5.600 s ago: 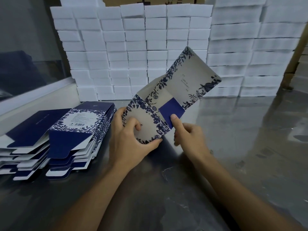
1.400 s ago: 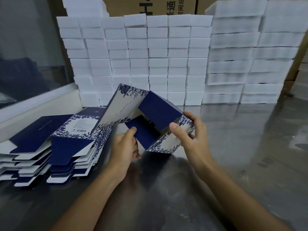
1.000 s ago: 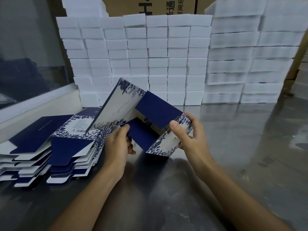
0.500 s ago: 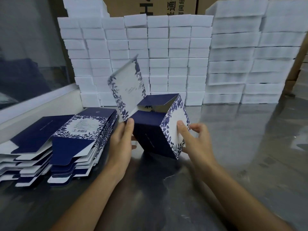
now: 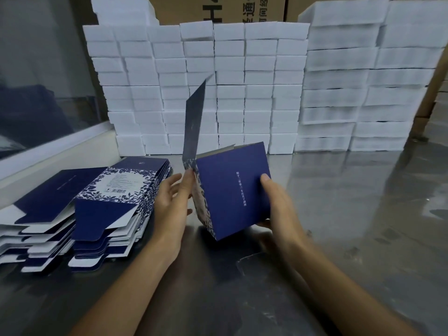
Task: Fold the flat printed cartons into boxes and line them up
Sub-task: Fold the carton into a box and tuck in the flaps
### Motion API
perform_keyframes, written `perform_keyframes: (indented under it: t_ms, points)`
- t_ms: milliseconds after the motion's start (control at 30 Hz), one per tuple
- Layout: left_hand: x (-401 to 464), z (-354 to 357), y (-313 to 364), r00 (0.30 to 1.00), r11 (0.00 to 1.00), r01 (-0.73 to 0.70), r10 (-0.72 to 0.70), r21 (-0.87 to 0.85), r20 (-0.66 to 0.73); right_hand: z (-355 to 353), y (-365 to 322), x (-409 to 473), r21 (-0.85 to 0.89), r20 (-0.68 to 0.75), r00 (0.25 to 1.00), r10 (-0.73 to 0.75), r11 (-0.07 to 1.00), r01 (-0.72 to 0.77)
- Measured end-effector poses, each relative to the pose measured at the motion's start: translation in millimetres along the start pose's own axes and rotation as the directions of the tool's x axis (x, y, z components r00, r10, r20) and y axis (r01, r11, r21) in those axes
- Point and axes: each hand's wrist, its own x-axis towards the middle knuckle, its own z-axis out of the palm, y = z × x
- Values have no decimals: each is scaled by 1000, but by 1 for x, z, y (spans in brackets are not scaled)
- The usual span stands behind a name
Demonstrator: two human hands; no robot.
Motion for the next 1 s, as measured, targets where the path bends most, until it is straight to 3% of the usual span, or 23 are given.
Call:
perform_keyframes:
  t_ms: [167, 367, 500, 567, 733, 900, 1000]
  points:
    - [-2, -2, 2, 998, 1000, 7, -5, -27, 65, -5, 3, 3, -101, -52, 998, -35, 994, 30]
    - [-6, 2, 1, 985, 992, -129, 127, 7, 117, -5, 2, 2, -133, -110, 989, -100, 987, 86]
    - [-6, 2, 2, 986, 989, -147, 145, 14, 79, -3, 3, 1, -172, -38, 998, -50, 984, 43]
    - [-8, 2, 4, 987, 991, -136, 135, -3, 87, -2, 0, -2, -195, 11, 996, -93, 976, 93]
    - [-15, 8, 10, 981, 990, -136, 141, -44, 130, 1, -8, -1, -123, 98, 994, -49, 991, 61]
    - [-18, 12, 11, 978, 995, -100, 101, -16, 184, 2, -13, -3, -71, -69, 997, -42, 997, 37]
    - [-19, 14, 8, 972, 989, -148, 143, 15, 184, 1, -14, -4, -55, -104, 994, -27, 998, 22]
